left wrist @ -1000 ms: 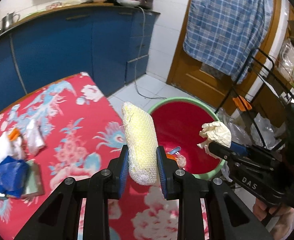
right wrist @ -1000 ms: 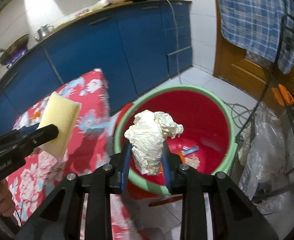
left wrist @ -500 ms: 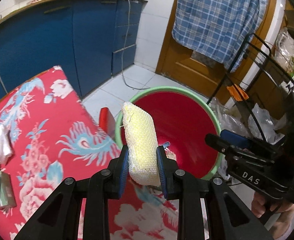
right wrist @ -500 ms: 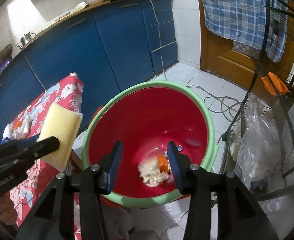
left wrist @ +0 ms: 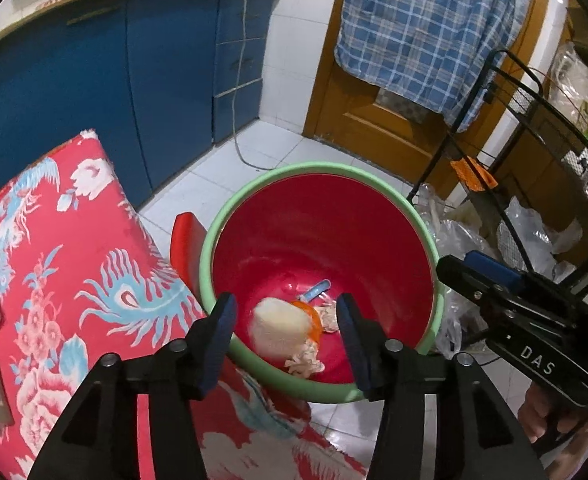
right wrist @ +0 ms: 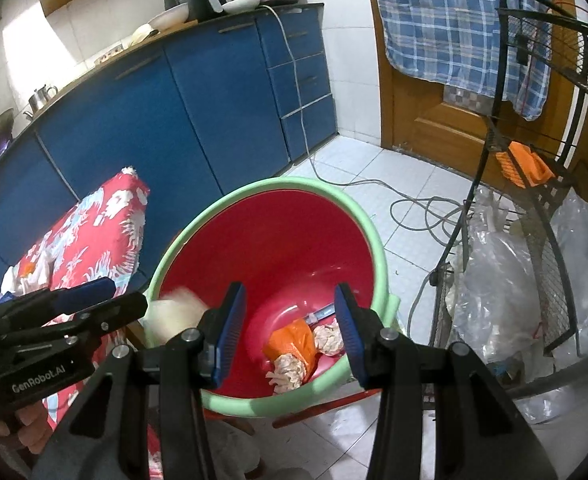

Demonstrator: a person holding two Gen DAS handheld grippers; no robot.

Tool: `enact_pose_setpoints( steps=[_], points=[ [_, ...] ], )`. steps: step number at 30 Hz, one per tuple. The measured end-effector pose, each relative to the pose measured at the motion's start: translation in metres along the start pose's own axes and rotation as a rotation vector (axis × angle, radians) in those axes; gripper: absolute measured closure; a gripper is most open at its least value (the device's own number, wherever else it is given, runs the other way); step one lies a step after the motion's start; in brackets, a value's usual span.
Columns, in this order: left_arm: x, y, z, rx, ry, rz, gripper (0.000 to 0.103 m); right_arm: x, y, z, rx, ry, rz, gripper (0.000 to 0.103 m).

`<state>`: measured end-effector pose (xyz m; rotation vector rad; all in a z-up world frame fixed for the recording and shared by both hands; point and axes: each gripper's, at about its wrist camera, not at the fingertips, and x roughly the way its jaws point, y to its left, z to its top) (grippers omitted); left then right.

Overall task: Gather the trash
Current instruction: 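Open both tools to drop the sponge and paper ball into the bucket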

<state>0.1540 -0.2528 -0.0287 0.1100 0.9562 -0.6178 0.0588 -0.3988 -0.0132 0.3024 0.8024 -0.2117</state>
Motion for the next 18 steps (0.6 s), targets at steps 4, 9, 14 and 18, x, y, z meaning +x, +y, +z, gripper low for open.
enact_pose_setpoints(
  steps=[4, 9, 14, 18],
  points=[
    [0.0, 0.002, -0.001, -0.008, 0.004, 0.006, 0.049, -0.002, -0.002, -0.001, 0.001, -0.001, 0.002, 0.056],
    [-0.007, 0.005, -0.005, -0.024, -0.001, 0.018, 0.049, -0.006, 0.0, -0.003, -0.001, -0.002, 0.008, 0.056],
    [-0.021, 0.012, -0.011, -0.045, -0.016, 0.032, 0.049, -0.011, 0.012, -0.008, -0.017, -0.003, 0.02, 0.056],
    [-0.038, 0.025, -0.019, -0.079, -0.035, 0.055, 0.049, -0.016, 0.024, -0.012, -0.034, -0.004, 0.039, 0.056]
  ],
)
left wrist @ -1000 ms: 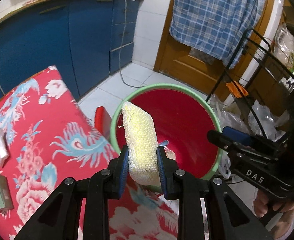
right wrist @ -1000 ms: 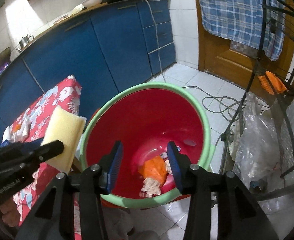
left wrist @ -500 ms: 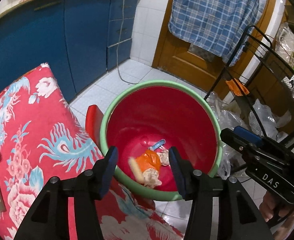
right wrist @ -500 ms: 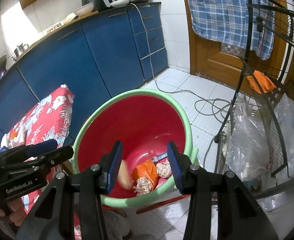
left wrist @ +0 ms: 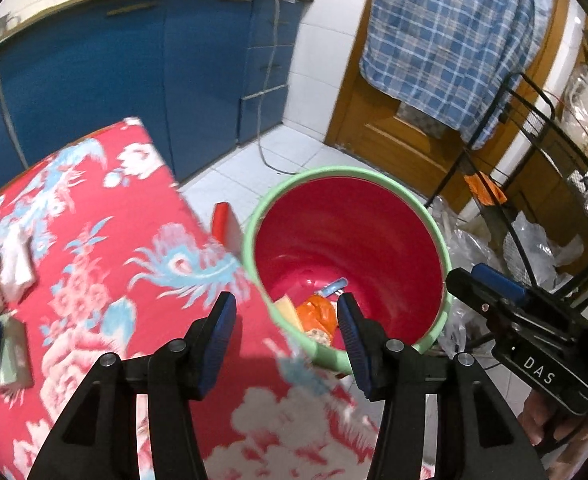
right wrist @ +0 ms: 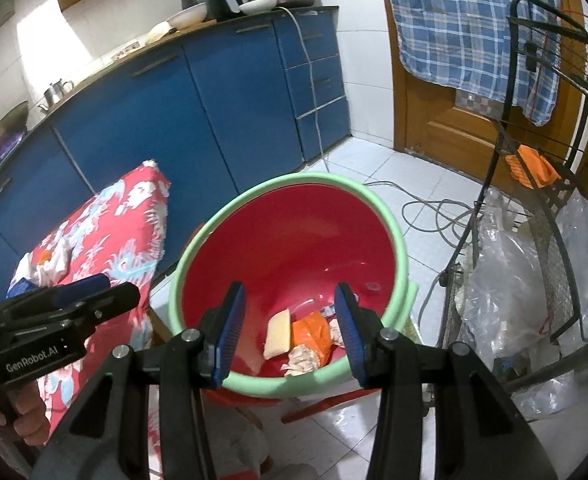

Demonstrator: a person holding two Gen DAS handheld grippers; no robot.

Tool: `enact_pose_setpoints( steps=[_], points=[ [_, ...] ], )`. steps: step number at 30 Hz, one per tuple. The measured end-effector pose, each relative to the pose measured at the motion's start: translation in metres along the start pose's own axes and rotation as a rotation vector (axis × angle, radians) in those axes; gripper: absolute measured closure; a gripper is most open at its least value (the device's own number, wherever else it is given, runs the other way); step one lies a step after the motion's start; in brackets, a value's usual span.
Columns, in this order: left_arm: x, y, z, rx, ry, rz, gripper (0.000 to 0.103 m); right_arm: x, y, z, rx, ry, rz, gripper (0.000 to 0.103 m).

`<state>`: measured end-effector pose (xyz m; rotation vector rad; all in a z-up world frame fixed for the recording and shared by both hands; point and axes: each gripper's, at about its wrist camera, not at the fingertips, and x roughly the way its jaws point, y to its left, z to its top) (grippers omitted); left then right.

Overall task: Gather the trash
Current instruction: 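Open both tools to drop the sponge and paper ball into the bucket, then move both open tools back over the table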

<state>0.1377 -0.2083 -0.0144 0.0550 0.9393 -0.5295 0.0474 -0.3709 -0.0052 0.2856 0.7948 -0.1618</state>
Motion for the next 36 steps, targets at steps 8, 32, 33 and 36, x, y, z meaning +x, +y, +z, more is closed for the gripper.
enact_pose_setpoints(
  steps=[8, 32, 33, 36],
  points=[
    [-0.033, 0.037, -0.011, -0.064, -0.035, 0.063, 0.049, -0.008, 0.031, -0.006, -0.041, 0.0, 0.047, 0.056],
    [-0.127, 0.18, -0.054, -0.276, -0.141, 0.315, 0.049, -0.002, 0.167, -0.019, -0.249, 0.071, 0.244, 0.056],
    [-0.129, 0.185, -0.055, -0.286, -0.143, 0.324, 0.049, -0.001, 0.171, -0.019, -0.254, 0.075, 0.249, 0.056],
    [-0.136, 0.206, -0.059, -0.318, -0.149, 0.358, 0.049, 0.004, 0.184, -0.019, -0.273, 0.091, 0.264, 0.056]
  ],
)
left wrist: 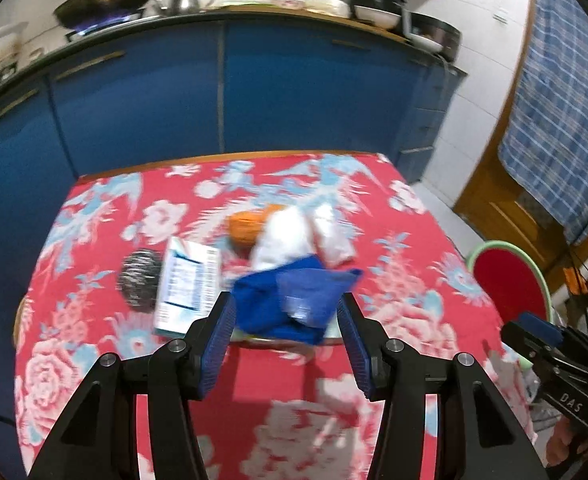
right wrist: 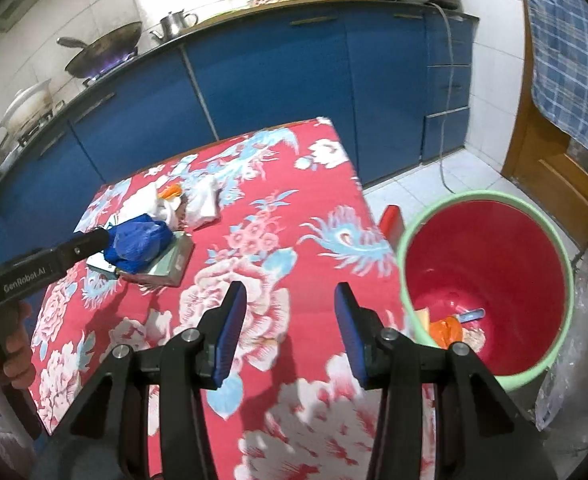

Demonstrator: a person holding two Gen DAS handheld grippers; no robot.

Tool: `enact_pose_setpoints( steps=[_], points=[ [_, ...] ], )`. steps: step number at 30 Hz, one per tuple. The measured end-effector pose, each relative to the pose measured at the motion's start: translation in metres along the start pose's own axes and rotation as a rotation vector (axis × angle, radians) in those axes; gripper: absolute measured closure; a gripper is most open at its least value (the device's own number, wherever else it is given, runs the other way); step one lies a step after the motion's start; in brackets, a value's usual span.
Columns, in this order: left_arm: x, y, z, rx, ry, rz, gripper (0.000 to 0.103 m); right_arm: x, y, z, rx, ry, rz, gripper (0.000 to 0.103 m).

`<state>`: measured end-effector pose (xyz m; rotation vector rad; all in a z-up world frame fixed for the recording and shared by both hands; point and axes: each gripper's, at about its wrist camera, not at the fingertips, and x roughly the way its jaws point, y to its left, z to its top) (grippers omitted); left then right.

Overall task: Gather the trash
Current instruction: 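Move both open tools back over the table, then grasp the steel wool scrubber with the left tool while the right tool grasps the clear plastic bag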

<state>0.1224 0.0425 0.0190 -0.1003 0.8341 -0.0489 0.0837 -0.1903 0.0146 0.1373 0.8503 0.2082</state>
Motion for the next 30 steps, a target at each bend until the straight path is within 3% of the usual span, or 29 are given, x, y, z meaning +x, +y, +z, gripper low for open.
enact_pose_setpoints(
  steps=[15, 24, 30],
  points=[
    [0.017, 0.093, 0.016, -0.15, 0.008, 0.146, 0.049, 0.054, 0.051, 0.048, -0.102, 0.077, 0.058, 0.056],
    [0.045, 0.115, 0.012, -0.2, 0.056, 0.131, 0.049, 0.096, 0.072, 0.075, -0.119, 0.117, 0.092, 0.056],
    [0.056, 0.117, 0.009, -0.174, 0.052, 0.124, 0.049, 0.128, 0.08, 0.081, -0.1, 0.167, 0.125, 0.056]
  ],
)
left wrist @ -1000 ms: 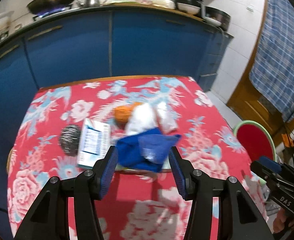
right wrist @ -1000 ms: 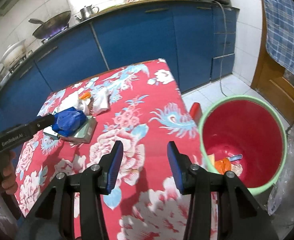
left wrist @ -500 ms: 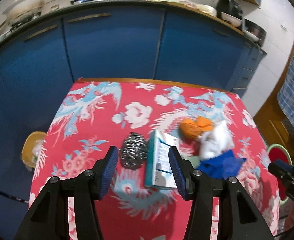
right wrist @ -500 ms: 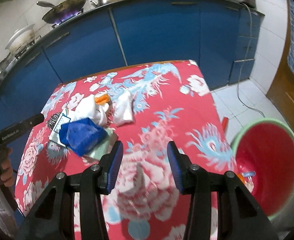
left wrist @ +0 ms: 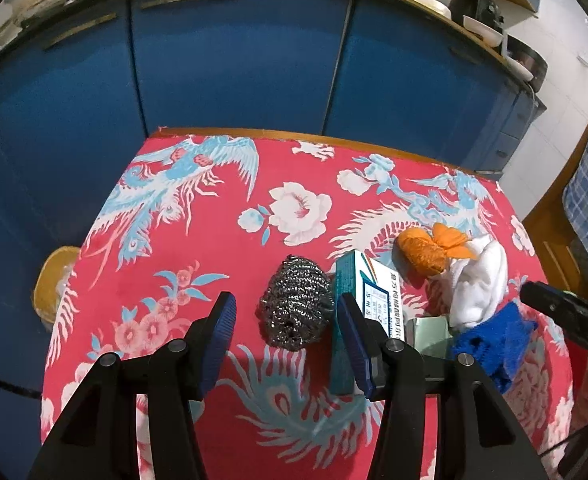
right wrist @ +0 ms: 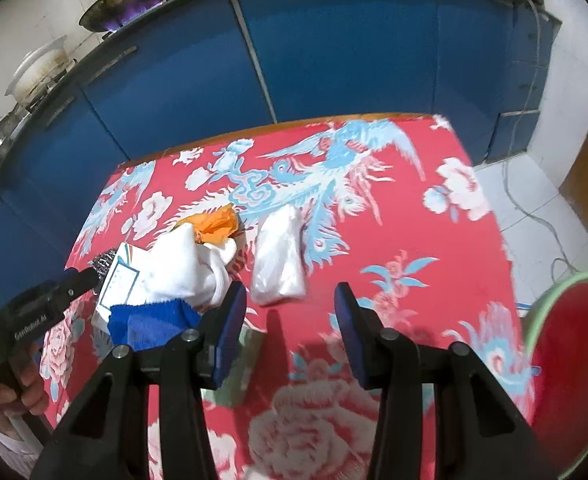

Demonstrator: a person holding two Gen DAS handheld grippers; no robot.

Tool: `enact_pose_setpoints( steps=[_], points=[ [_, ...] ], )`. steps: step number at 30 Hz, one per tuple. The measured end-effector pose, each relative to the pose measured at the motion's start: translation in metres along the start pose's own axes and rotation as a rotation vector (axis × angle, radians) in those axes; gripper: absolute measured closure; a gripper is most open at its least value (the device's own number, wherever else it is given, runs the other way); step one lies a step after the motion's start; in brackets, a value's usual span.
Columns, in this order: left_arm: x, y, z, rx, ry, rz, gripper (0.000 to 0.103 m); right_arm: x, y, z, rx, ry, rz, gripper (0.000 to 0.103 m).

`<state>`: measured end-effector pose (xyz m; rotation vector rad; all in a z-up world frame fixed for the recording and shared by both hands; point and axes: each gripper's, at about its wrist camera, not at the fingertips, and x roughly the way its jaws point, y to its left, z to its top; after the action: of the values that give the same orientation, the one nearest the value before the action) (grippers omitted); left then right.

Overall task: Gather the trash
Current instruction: 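Grasp the steel wool scrubber with the left tool while the right tool grasps the clear plastic bag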

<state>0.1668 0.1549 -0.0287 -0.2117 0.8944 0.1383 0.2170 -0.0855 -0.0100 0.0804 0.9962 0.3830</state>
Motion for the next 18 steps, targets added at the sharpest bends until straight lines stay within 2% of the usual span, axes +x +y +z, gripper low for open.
enact_pose_setpoints(
  steps=[5, 8, 13, 18],
  points=[
    [0.009, 0.004, -0.001, -0.006, 0.015, -0.054, 0.051, 0.022, 0.001, 0.007, 0.018, 0.037, -0.014, 0.056],
    [0.015, 0.007, -0.001, -0.016, 0.027, -0.098, 0.063, 0.03, 0.003, 0.01, 0.03, 0.044, 0.017, 0.056],
    [0.018, 0.01, 0.0, -0.034, 0.018, -0.154, 0.072, 0.043, 0.004, 0.012, 0.053, 0.054, 0.016, 0.056],
    [0.016, 0.014, 0.0, -0.046, 0.009, -0.18, 0.082, 0.048, 0.002, 0.013, 0.065, 0.045, 0.016, 0.065]
  ],
)
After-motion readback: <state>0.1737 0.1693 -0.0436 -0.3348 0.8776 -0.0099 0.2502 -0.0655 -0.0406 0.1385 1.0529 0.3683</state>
